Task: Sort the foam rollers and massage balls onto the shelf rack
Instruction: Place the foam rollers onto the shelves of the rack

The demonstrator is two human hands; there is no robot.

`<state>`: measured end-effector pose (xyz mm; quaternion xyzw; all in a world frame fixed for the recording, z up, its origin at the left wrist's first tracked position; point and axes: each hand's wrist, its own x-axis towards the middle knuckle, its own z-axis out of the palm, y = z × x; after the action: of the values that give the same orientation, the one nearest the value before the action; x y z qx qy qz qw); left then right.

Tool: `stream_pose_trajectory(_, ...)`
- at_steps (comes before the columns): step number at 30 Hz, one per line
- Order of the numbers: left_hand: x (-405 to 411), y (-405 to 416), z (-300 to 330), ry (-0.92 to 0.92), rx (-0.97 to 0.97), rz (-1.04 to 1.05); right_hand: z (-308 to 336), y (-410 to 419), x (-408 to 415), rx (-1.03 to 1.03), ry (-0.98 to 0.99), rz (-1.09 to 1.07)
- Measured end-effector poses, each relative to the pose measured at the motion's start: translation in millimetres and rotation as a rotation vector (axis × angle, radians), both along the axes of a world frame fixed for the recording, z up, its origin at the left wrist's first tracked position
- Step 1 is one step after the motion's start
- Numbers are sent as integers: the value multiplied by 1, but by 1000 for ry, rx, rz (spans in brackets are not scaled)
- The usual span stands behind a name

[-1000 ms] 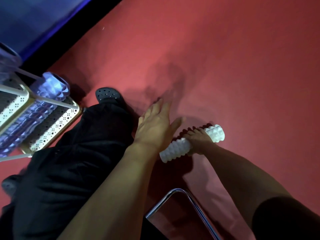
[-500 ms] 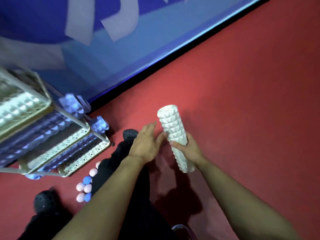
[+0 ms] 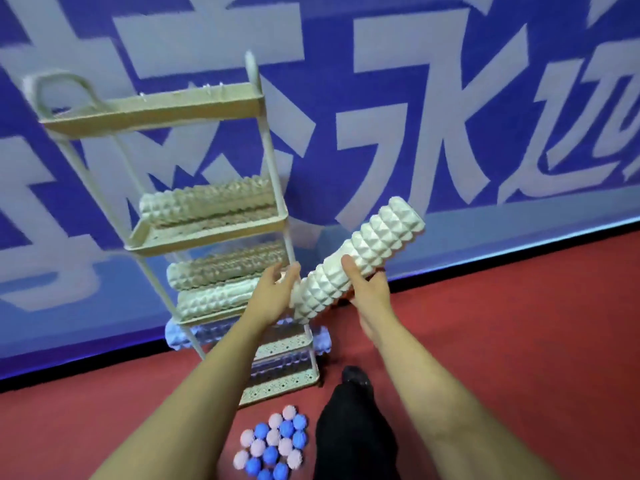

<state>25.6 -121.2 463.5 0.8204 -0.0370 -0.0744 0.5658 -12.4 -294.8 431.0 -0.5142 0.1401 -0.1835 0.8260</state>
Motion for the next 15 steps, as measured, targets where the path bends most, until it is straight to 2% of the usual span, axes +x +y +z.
stream_pose_trajectory(4,4,61,32,-43,-186,140,42,63,24,167,-49,103)
stream_pose_trajectory(8,5,106,55,54,-427,214,71,113,41,305,20,161)
stream_pose_trajectory(11,11,133,69,80,-633,276,84,143,53,316,34,232)
stream_pose_trajectory(15,20,167,79,-8,-740,405,99,169,65,205,110,382)
